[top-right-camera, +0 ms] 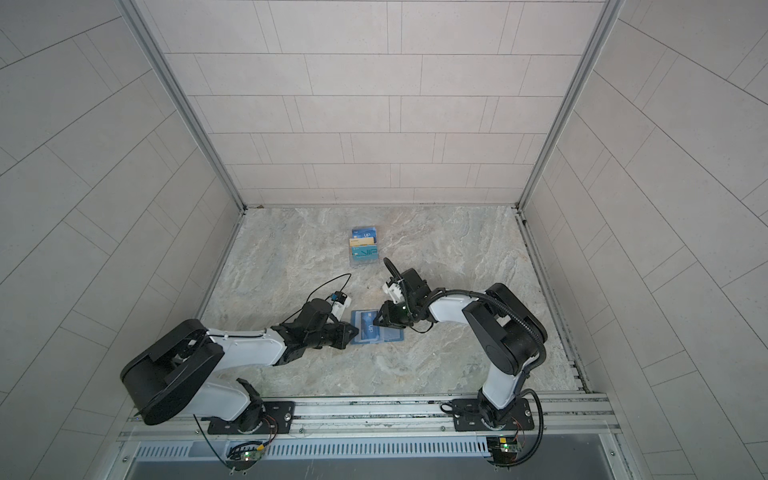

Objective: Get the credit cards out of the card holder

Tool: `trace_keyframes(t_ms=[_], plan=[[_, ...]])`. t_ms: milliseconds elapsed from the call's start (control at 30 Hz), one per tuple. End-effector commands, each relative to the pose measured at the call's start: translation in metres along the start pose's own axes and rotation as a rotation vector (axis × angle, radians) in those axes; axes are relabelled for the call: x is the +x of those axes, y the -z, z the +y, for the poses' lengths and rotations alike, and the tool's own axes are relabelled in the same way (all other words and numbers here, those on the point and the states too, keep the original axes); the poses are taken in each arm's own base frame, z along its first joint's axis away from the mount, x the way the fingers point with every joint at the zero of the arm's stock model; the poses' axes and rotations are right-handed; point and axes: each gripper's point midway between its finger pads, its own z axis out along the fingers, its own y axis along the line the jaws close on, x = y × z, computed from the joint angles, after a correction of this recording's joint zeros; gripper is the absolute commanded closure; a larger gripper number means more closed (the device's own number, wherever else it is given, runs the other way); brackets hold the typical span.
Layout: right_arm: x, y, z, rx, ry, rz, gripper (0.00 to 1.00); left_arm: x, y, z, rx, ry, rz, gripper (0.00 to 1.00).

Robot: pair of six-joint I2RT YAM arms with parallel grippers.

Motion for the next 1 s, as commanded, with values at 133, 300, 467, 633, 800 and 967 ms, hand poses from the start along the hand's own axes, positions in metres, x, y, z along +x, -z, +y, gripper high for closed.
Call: trace_keyframes(t_ms=[133, 300, 467, 633, 800, 967], plan=[[0.0, 0.004, 0.013, -0.078, 0.032, 0.005, 0.68, 0.014, -0.001, 0.016, -0.079, 0.016, 0.054, 0.92], [-0.001, 0.0, 0.007, -0.098, 0.008, 0.008, 0.68, 0.013, -0.001, 0.015, -0.083, 0.02, 0.055, 0.92], [-0.003, 0.001, 0.009, -0.137, 0.002, 0.002, 0.68, 0.013, -0.001, 0.016, -0.088, 0.023, 0.06, 0.92], [0.001, 0.001, 0.011, -0.17, 0.018, 0.041, 0.68, 0.012, -0.002, 0.017, -0.094, 0.025, 0.061, 0.92], [0.0, -0.003, 0.001, -0.152, -0.012, 0.047, 0.68, 0.012, -0.001, 0.019, -0.104, 0.027, 0.054, 0.92], [-0.003, 0.001, 0.01, -0.188, -0.005, 0.031, 0.68, 0.012, -0.001, 0.021, -0.113, 0.033, 0.046, 0.92]])
